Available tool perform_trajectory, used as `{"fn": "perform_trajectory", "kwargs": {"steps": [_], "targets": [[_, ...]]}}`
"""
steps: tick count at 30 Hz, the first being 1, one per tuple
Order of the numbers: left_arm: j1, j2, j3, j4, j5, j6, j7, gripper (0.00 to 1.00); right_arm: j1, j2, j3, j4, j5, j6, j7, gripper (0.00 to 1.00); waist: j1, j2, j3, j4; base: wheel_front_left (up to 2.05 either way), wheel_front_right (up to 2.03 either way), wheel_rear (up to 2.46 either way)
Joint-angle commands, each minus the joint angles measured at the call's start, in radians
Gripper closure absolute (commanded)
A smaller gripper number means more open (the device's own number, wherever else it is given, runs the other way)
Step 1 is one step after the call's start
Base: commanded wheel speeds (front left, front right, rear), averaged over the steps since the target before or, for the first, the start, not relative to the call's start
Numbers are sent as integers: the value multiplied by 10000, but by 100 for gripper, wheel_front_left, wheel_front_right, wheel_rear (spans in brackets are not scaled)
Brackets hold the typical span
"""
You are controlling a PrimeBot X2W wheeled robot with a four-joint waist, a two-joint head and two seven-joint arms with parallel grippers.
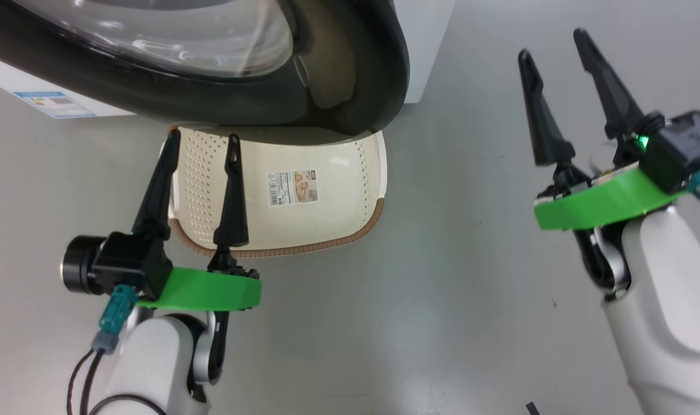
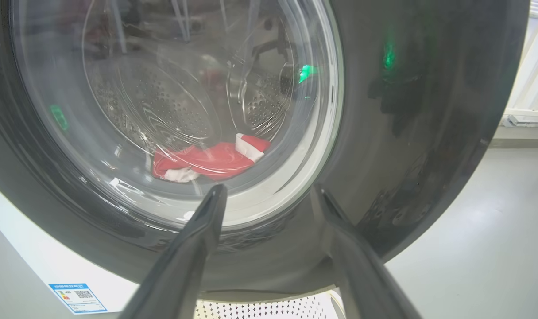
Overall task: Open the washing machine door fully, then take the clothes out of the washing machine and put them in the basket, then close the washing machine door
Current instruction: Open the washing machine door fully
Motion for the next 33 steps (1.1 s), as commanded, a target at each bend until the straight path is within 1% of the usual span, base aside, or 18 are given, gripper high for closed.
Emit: {"fn": "perform_trajectory", "kwargs": {"steps": [1, 8, 17, 23, 33], "targets": [[153, 188, 287, -348, 123, -73, -78, 0, 504, 248, 9, -507, -208, 6, -59, 0, 0, 0, -15, 26, 0, 0, 0], [256, 181, 141, -360, 108, -63, -78, 0, 1497, 651, -301, -1413, -694, 6, -60, 0, 0, 0, -11, 14, 0, 0, 0], [301, 179, -23, -442, -26, 40, -78, 0, 2501, 849, -379, -2060, -957, 6, -60, 0, 0, 0, 46, 16, 0, 0, 0], [329, 178, 17, -448, -9, 46, -78, 0, 2651, 875, -360, -2176, -959, 6, -60, 0, 0, 0, 76, -29, 0, 0, 0], [270, 178, 47, -454, -5, 73, -78, 0, 2611, 885, -189, -2206, -553, 6, -60, 0, 0, 0, 128, -36, 0, 0, 0]]}}
